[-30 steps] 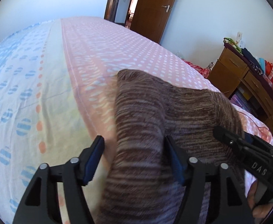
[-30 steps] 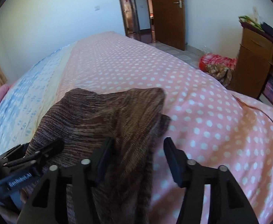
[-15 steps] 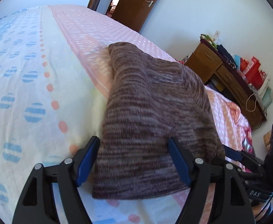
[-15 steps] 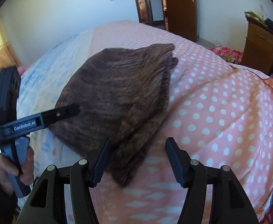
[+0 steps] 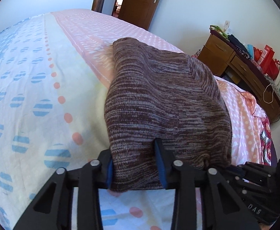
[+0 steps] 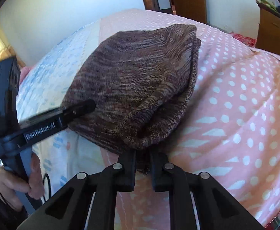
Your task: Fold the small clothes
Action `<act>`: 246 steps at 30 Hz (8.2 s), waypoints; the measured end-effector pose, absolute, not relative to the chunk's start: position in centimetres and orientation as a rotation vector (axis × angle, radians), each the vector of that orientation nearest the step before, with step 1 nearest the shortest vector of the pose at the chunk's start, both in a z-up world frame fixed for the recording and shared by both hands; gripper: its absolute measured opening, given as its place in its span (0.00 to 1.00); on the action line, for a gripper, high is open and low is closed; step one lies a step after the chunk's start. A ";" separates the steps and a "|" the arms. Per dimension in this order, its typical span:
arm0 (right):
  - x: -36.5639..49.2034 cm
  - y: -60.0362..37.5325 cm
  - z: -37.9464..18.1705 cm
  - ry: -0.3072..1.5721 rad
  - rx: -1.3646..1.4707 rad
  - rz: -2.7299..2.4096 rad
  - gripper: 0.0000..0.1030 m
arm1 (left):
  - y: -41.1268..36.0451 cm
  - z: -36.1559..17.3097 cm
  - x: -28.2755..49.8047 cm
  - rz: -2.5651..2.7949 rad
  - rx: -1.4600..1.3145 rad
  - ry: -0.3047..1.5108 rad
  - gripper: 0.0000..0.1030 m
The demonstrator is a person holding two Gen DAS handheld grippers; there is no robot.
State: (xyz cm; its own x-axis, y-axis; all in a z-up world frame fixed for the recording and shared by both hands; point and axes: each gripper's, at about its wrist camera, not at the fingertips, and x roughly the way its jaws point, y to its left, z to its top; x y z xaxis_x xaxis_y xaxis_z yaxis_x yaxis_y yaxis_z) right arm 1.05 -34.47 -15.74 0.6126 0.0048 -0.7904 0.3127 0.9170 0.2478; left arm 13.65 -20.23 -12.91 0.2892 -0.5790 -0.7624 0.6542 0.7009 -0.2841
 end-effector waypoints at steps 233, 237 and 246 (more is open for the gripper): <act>-18.7 -25.2 7.6 0.245 -0.001 -0.510 0.89 | -10.6 6.9 -6.6 -0.471 0.117 0.301 1.00; -18.6 -25.3 7.4 0.246 0.007 -0.515 0.89 | -11.1 6.7 -6.3 -0.401 0.172 0.302 1.00; -18.4 -25.1 7.1 0.257 0.006 -0.512 0.89 | -10.5 6.1 -5.6 -0.470 0.139 0.332 1.00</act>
